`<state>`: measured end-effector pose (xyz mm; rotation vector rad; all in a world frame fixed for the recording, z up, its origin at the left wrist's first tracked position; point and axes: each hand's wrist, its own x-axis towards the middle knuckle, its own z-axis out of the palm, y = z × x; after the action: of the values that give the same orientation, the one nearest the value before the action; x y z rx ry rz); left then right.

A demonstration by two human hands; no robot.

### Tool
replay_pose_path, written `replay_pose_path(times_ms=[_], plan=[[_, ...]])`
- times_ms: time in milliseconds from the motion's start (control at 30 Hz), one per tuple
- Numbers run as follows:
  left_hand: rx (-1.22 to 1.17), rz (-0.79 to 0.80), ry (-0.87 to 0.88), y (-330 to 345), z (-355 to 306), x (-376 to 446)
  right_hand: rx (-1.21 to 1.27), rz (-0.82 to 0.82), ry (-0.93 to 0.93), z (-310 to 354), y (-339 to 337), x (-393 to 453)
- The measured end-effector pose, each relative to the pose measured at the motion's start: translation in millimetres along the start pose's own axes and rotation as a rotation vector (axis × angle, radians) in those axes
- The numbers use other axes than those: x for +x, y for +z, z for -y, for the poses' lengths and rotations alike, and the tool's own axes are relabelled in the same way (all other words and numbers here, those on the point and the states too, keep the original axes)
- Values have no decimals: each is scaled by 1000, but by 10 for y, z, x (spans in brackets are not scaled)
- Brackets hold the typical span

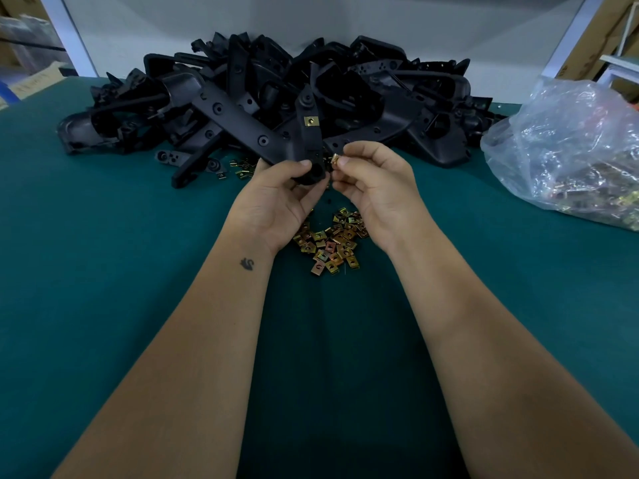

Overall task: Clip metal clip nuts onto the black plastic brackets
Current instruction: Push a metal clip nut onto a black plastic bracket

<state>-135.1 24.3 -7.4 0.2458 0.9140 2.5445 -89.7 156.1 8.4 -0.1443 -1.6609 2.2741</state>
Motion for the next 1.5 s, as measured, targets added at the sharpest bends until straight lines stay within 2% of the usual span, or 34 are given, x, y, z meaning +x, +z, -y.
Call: replay_pose_path(times_ms=[267, 600, 833, 1500], plan=[[95, 48, -13, -12, 7, -9, -29, 37, -29, -12, 17, 0], [103, 74, -14, -26, 3, 3, -29, 70, -13, -25, 4, 11], [99, 49, -19, -37, 8, 12, 85, 45, 21, 0, -20, 26], [372, 24, 12, 55, 35, -41, -81, -17, -53, 3, -54, 38]])
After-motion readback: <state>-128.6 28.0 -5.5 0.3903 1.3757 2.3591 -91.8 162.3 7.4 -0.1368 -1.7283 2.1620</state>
